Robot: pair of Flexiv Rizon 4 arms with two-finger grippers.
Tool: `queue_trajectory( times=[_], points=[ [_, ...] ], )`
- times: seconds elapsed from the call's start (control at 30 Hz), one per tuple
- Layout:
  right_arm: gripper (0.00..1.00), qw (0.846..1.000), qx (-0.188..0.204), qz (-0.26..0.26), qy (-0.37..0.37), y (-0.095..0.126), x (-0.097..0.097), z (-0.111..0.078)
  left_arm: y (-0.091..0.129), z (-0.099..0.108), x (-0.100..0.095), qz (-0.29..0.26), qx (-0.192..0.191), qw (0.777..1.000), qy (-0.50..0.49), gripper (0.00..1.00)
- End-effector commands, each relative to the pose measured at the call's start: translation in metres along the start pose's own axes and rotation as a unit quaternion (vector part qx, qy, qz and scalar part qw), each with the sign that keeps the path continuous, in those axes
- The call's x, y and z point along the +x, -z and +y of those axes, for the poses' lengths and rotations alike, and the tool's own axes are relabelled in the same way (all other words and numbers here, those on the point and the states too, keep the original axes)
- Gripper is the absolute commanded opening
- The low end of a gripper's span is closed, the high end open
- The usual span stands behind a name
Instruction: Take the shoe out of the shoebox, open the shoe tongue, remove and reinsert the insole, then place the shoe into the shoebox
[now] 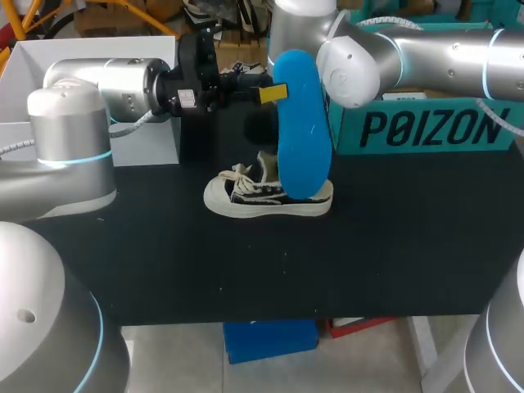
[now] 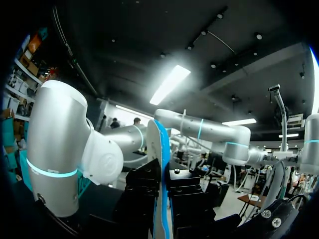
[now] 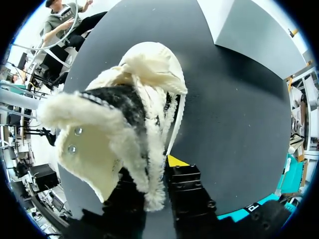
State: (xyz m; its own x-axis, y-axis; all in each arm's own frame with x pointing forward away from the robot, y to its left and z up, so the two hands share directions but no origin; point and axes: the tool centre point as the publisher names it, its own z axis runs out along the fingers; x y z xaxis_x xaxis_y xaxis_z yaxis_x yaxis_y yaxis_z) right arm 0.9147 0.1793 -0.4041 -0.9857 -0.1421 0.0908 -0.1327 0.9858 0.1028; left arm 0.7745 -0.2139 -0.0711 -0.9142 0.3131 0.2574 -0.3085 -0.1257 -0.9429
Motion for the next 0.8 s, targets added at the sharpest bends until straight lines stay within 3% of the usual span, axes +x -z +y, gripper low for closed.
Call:
queue_trajectory(
  times=[0.03,0.4,0.63,0.8],
  points=[
    [0.00,1.000,0.000,0.001,0.000,-0.001,-0.001,0.001,-0.001,0.001,0.000,-0.001,0.001,1.000,-0.001,0.00],
    [0.00,1.000,-0.001,0.009,0.000,0.001,-0.002,-0.001,-0.001,0.001,0.000,-0.001,0.001,1.000,-0.001,0.00],
    [0.00,1.000,0.008,0.000,0.004,0.034,0.001,-0.002,-0.001,0.001,0.000,-0.001,0.001,1.000,-0.001,0.00],
    [0.00,0.999,0.023,-0.008,-0.032,0.061,0.003,-0.009,-0.001,0.001,0.000,-0.001,0.001,1.000,-0.001,0.00]
  ],
)
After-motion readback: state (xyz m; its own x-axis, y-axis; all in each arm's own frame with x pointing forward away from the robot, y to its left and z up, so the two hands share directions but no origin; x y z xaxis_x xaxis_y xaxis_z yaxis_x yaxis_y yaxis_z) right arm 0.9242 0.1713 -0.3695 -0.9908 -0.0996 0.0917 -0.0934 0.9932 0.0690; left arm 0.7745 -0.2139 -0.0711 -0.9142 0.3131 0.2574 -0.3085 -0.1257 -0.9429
